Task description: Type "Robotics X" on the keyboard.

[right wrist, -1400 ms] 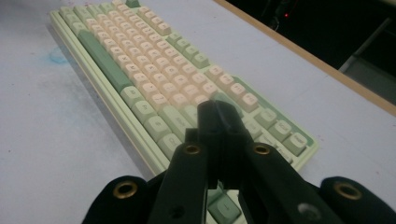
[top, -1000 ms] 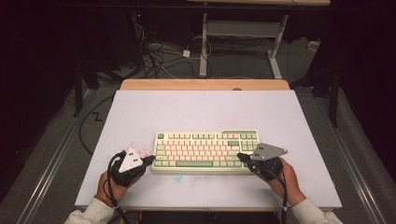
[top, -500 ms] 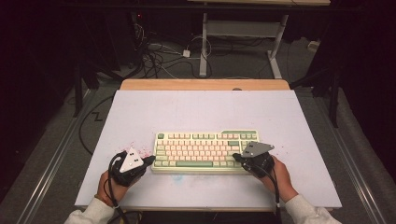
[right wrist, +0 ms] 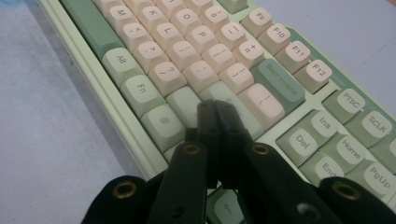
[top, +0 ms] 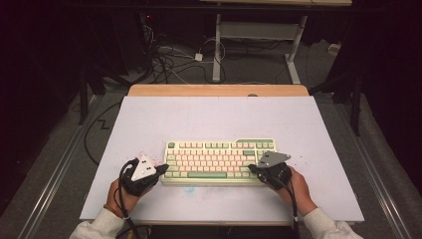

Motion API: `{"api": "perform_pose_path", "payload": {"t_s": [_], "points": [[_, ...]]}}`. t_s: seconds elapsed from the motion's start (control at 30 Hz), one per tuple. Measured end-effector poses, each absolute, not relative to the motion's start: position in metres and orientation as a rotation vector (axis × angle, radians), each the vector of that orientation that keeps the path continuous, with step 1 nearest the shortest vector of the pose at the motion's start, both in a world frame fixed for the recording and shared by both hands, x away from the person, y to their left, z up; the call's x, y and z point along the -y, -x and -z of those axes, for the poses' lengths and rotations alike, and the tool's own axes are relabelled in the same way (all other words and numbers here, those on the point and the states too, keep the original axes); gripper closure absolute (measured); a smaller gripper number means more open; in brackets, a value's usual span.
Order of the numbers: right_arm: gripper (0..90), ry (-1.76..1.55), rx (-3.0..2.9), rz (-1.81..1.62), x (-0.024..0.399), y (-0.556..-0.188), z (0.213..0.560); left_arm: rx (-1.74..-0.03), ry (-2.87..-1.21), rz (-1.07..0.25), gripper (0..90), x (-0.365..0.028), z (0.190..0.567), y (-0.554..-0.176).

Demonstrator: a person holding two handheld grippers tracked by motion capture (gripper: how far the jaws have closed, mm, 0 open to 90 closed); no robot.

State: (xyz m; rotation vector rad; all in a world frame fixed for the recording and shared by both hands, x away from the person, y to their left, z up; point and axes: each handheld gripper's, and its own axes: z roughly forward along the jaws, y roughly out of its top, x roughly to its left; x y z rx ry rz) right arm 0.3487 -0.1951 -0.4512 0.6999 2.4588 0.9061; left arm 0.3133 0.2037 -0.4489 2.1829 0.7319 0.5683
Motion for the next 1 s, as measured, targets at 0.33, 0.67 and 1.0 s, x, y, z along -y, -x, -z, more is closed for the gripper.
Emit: {"api": "perform_pose_path", "payload": {"t_s": [0.33,0.67,1.0], "points": [[90.0,-0.699,-2.454,-0.903,0.195,-0.348,0.452,-0.675,-2.207,-0.537,87.4,-0.185,0.438,-0.329],[90.0,-0.702,-2.449,-0.902,0.195,-0.347,0.452,-0.645,-2.236,-0.521,87.4,-0.166,0.434,-0.34],[90.0,-0.694,-2.449,-0.908,0.195,-0.348,0.452,-0.613,-2.281,-0.484,87.4,-0.145,0.43,-0.355]]}}
